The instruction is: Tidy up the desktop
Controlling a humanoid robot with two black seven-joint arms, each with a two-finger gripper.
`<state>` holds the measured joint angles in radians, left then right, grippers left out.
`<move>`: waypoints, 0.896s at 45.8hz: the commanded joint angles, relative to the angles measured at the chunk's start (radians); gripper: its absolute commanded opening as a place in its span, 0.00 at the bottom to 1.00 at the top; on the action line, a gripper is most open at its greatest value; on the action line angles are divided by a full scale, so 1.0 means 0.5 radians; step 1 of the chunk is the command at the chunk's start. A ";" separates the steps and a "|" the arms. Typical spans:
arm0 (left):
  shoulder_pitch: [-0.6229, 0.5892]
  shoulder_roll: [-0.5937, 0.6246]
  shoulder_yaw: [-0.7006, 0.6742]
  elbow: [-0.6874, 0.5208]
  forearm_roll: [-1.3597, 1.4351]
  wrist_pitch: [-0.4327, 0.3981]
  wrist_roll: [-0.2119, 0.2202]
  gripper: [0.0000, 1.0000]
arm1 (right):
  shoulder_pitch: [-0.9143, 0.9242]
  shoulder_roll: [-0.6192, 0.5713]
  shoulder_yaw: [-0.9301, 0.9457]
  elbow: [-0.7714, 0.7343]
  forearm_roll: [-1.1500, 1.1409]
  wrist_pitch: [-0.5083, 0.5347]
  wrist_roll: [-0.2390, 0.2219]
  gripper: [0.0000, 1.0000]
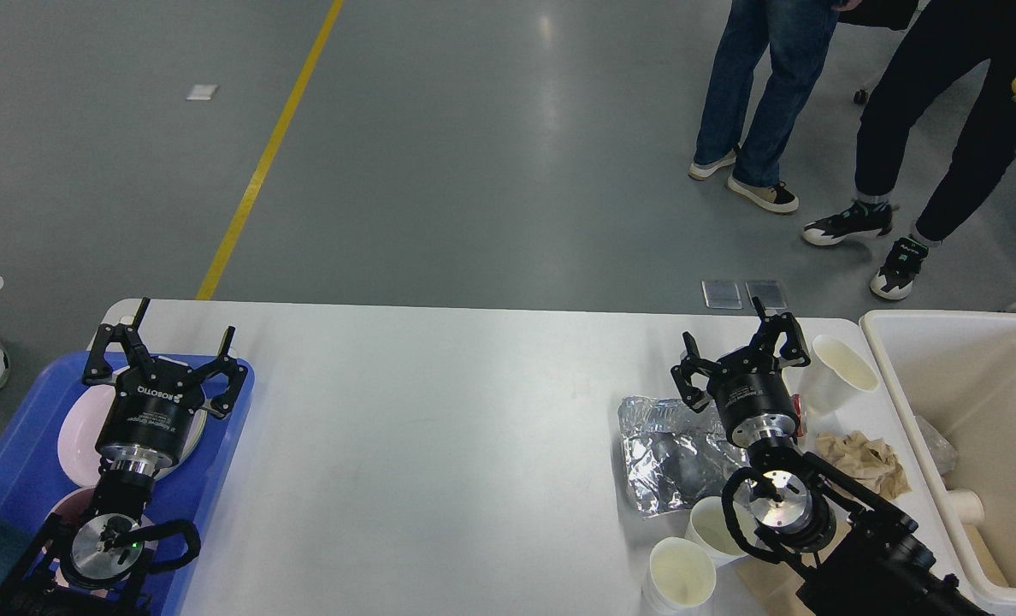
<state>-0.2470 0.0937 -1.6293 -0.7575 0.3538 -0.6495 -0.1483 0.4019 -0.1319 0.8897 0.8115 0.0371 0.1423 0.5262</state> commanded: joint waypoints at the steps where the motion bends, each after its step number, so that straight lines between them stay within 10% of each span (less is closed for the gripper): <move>1: 0.000 0.000 0.010 -0.001 0.001 0.007 -0.001 0.96 | 0.000 0.000 0.000 0.000 -0.001 -0.002 0.000 1.00; 41: -0.003 0.021 0.013 -0.001 -0.014 -0.005 0.014 0.96 | 0.000 0.000 0.000 0.000 -0.001 0.001 -0.003 1.00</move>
<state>-0.2485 0.1043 -1.6229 -0.7577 0.3467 -0.6519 -0.1411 0.4019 -0.1319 0.8897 0.8115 0.0367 0.1424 0.5262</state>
